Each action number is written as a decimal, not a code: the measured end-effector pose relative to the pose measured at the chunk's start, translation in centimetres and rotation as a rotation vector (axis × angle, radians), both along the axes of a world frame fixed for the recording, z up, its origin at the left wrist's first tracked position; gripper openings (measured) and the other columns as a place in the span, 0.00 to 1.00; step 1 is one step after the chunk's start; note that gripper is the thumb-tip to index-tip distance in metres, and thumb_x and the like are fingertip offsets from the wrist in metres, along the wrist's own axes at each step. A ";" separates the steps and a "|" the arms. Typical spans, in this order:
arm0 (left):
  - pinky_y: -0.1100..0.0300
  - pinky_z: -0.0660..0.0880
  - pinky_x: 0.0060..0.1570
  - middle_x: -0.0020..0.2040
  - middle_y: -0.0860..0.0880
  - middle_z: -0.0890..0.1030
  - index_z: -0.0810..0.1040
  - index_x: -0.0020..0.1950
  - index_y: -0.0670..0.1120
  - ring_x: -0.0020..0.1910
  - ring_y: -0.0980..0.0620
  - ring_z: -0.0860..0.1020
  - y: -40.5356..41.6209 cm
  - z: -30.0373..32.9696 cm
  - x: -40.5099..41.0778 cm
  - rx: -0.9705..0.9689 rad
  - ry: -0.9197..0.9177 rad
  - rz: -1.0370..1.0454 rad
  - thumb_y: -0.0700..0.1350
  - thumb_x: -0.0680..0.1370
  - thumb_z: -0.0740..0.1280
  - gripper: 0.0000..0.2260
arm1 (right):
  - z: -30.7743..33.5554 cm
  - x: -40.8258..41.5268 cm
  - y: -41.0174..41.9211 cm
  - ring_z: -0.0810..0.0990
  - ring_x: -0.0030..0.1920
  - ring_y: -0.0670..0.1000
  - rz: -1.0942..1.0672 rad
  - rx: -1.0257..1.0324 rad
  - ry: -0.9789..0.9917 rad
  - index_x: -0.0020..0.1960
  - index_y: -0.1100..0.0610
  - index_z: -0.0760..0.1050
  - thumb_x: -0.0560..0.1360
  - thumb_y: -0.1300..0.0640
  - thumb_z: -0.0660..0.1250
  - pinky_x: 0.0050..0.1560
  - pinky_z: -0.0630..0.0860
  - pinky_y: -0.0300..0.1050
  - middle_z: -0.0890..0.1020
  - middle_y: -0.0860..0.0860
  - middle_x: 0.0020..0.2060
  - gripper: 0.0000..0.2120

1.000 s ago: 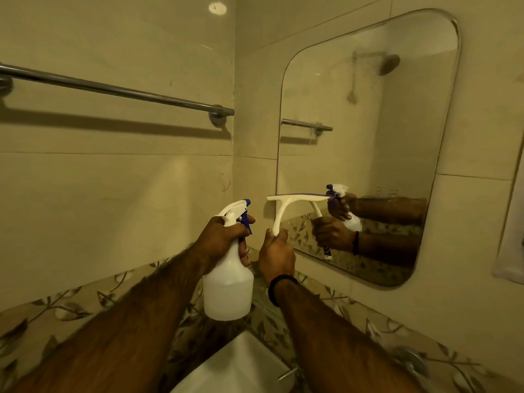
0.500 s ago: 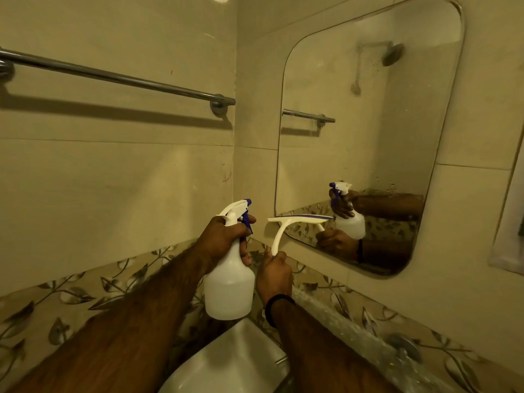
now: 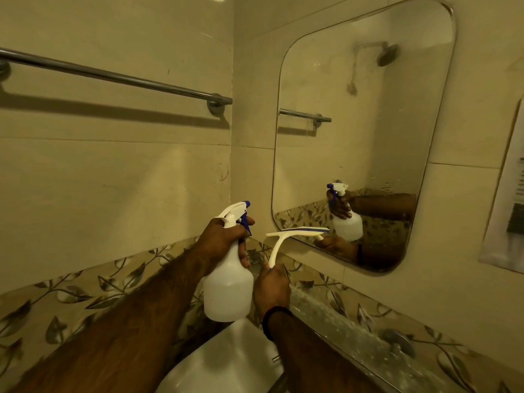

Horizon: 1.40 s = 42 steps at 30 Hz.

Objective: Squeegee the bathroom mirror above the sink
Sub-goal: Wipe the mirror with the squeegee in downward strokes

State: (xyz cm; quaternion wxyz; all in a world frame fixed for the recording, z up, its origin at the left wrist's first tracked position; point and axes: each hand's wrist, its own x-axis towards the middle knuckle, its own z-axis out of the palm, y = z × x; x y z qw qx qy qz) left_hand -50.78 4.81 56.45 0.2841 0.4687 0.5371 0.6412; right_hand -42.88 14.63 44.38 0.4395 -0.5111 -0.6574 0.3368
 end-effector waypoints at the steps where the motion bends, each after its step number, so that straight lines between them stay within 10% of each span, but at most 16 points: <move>1: 0.49 0.79 0.33 0.26 0.40 0.74 0.77 0.59 0.39 0.24 0.42 0.74 0.0 0.0 0.1 -0.001 0.000 0.001 0.33 0.77 0.62 0.12 | 0.0 0.1 -0.1 0.72 0.34 0.43 0.001 -0.006 -0.003 0.57 0.58 0.73 0.82 0.49 0.56 0.34 0.69 0.40 0.69 0.42 0.34 0.15; 9: 0.51 0.79 0.31 0.25 0.41 0.75 0.77 0.59 0.39 0.23 0.42 0.74 -0.3 0.0 0.3 -0.003 -0.015 0.005 0.33 0.77 0.62 0.12 | -0.6 1.1 -1.1 0.78 0.41 0.50 0.027 -0.015 -0.096 0.61 0.57 0.71 0.82 0.48 0.54 0.39 0.73 0.42 0.80 0.52 0.46 0.17; 16: 0.51 0.78 0.31 0.26 0.40 0.75 0.76 0.60 0.38 0.23 0.42 0.74 -0.4 0.4 -0.2 0.012 -0.021 -0.005 0.33 0.77 0.62 0.12 | -0.5 3.5 -1.6 0.75 0.31 0.44 0.123 0.209 -0.144 0.57 0.53 0.70 0.81 0.45 0.53 0.28 0.69 0.37 0.75 0.46 0.34 0.14; 28: 0.49 0.80 0.31 0.25 0.39 0.74 0.77 0.58 0.39 0.23 0.41 0.76 1.4 4.8 2.4 0.092 0.047 -0.078 0.33 0.77 0.61 0.12 | 21.6 7.5 4.0 0.69 0.27 0.44 -0.123 0.615 0.071 0.51 0.55 0.70 0.81 0.42 0.53 0.24 0.59 0.39 0.69 0.44 0.29 0.17; 42: 0.49 0.79 0.33 0.27 0.39 0.74 0.76 0.60 0.39 0.25 0.42 0.74 4.0 8.4 6.3 0.136 0.060 -0.194 0.33 0.77 0.61 0.12 | 31.9 9.9 5.6 0.73 0.32 0.46 -0.158 0.714 0.190 0.57 0.58 0.71 0.81 0.43 0.53 0.33 0.73 0.45 0.70 0.44 0.31 0.20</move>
